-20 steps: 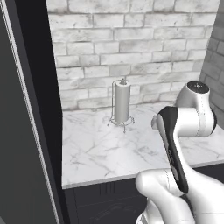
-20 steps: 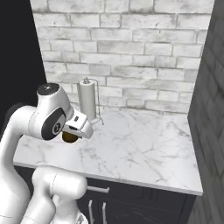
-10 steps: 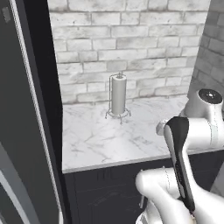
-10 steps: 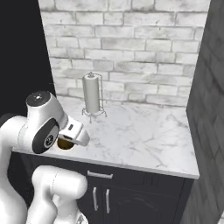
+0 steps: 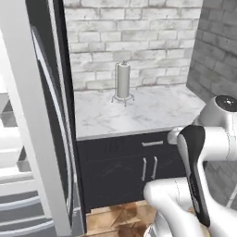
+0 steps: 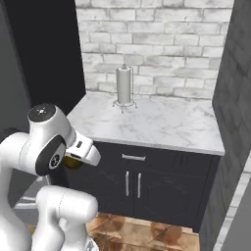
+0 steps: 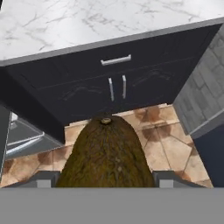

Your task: Place the avocado in the correct fridge rack based on whether it is a fruit or vegetable. Finally, close the fridge door.

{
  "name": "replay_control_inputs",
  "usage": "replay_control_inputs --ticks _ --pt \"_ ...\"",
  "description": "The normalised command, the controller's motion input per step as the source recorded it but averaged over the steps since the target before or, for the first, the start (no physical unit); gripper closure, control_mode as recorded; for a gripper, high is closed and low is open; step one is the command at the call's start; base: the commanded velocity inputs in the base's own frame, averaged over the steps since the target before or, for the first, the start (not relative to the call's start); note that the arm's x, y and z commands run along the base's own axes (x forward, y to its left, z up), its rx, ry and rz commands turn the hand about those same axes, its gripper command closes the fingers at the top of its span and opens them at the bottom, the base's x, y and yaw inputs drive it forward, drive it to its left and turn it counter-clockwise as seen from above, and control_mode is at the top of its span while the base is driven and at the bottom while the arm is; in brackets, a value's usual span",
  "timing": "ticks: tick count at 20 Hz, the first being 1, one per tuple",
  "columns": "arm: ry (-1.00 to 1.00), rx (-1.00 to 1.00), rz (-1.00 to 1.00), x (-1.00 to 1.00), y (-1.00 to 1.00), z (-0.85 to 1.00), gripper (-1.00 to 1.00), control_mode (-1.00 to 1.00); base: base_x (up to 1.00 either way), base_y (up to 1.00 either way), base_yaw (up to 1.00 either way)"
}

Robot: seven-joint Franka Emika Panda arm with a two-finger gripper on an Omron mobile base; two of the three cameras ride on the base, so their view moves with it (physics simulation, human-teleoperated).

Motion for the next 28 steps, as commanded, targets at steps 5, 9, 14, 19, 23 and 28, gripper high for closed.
replay_control_inputs --ticks 5,9,14,19,23,28 --pt "0.00 0.00 0.00 0.00 0.00 0.00 1.00 1.00 -0.69 0.89 0.06" --pt "0.00 0.00 0.00 0.00 0.00 0.00 1.00 1.00 -0.78 0.87 0.07" --pt "0.00 0.00 0.00 0.00 0.00 0.00 1.00 1.00 -0.97 0.18 0.02" --pt "0.00 0.00 0.00 0.00 0.00 0.00 1.00 1.00 -0.32 0.97 0.10" --pt "0.00 0.00 0.00 0.00 0.00 0.00 1.00 1.00 0.05 1.00 0.09" --pt "0.00 0.00 0.00 0.00 0.00 0.00 1.00 1.00 0.41 0.71 0.05"
